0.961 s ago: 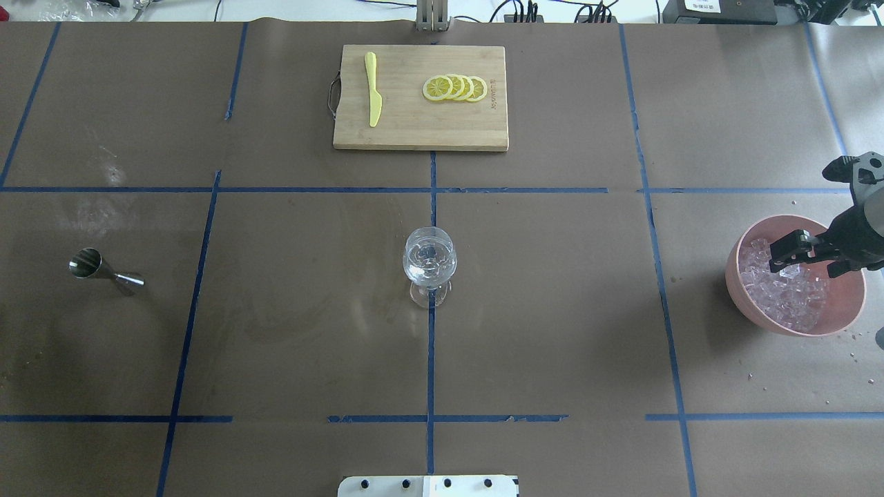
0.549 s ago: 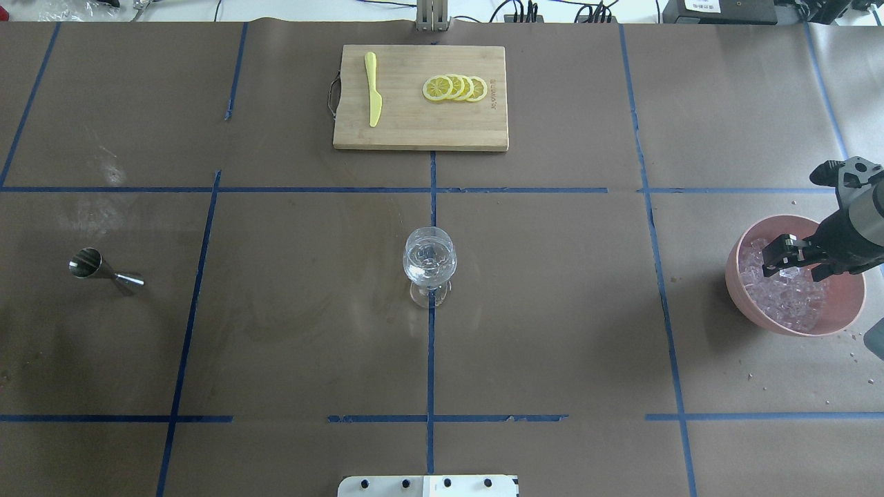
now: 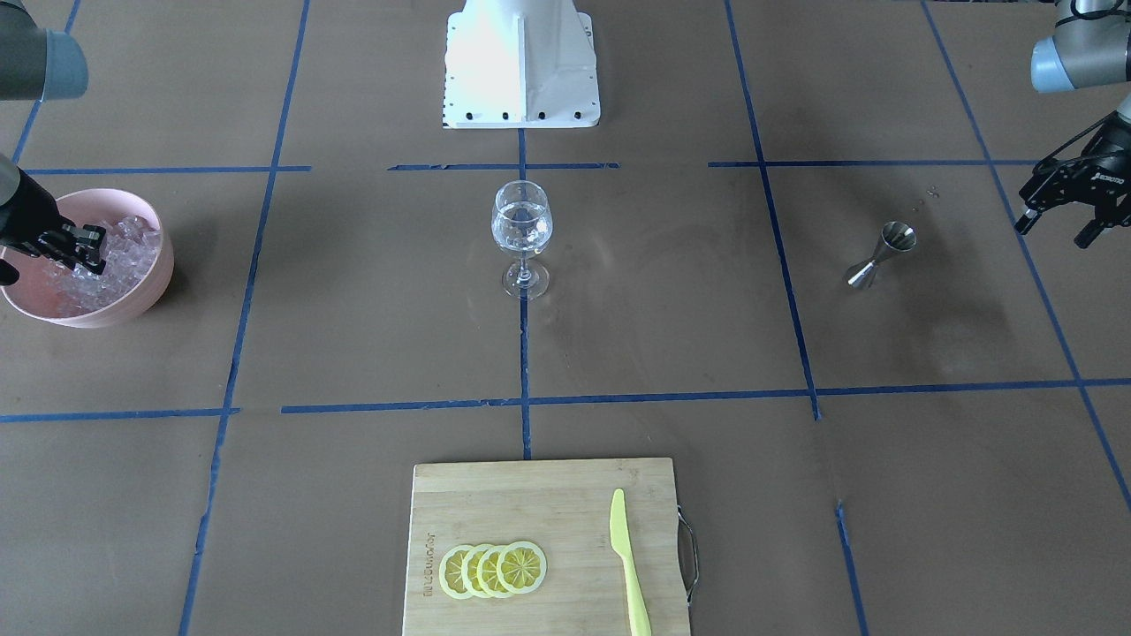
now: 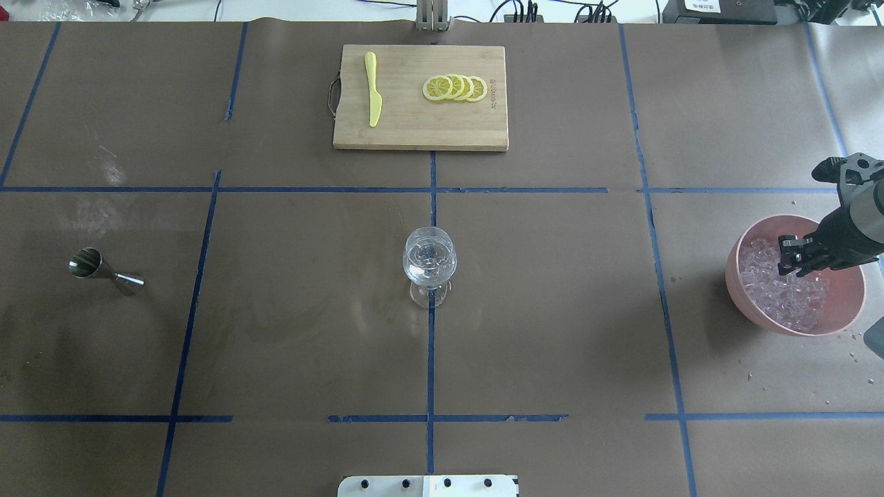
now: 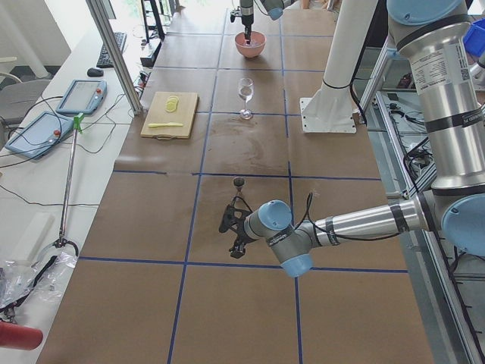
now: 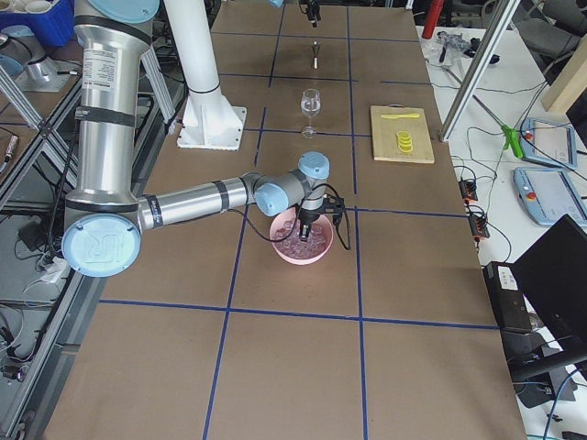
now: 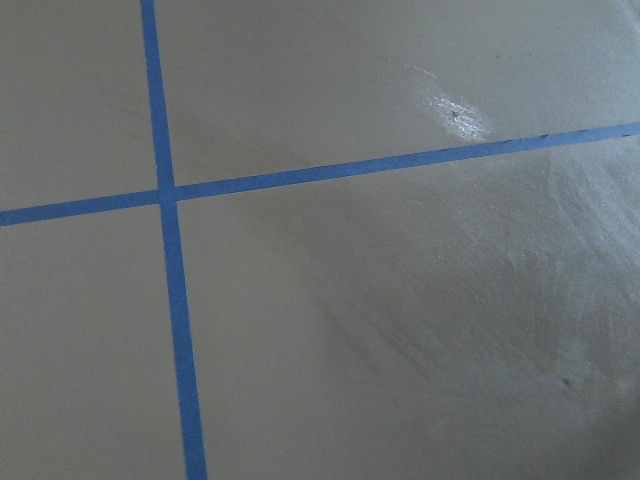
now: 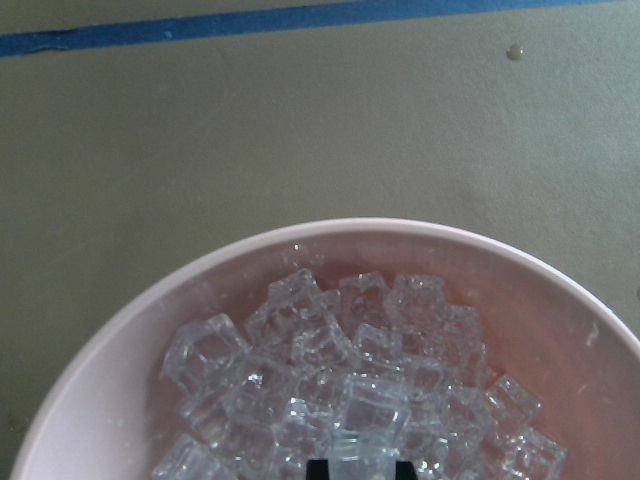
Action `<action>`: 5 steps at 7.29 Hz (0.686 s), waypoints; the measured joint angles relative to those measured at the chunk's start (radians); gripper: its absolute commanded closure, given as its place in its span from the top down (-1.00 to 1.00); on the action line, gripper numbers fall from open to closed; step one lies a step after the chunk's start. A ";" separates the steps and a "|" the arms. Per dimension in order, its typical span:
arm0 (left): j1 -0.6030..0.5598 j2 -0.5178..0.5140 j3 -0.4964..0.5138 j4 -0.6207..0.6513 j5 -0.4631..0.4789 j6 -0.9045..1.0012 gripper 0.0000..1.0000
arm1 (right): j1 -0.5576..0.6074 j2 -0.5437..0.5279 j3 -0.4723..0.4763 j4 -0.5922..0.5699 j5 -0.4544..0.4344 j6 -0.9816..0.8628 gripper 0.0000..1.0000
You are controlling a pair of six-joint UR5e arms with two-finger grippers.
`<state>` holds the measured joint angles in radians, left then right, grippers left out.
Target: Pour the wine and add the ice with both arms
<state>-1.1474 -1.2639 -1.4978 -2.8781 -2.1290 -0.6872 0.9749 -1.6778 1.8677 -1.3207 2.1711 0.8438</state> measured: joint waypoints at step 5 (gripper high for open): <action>-0.023 -0.010 -0.023 0.065 -0.105 -0.004 1.00 | 0.026 0.100 0.179 -0.015 0.016 0.221 -1.00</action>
<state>-1.1701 -1.2744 -1.5206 -2.8127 -2.2338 -0.6910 1.0006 -1.5782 2.0471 -1.3354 2.1875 1.0643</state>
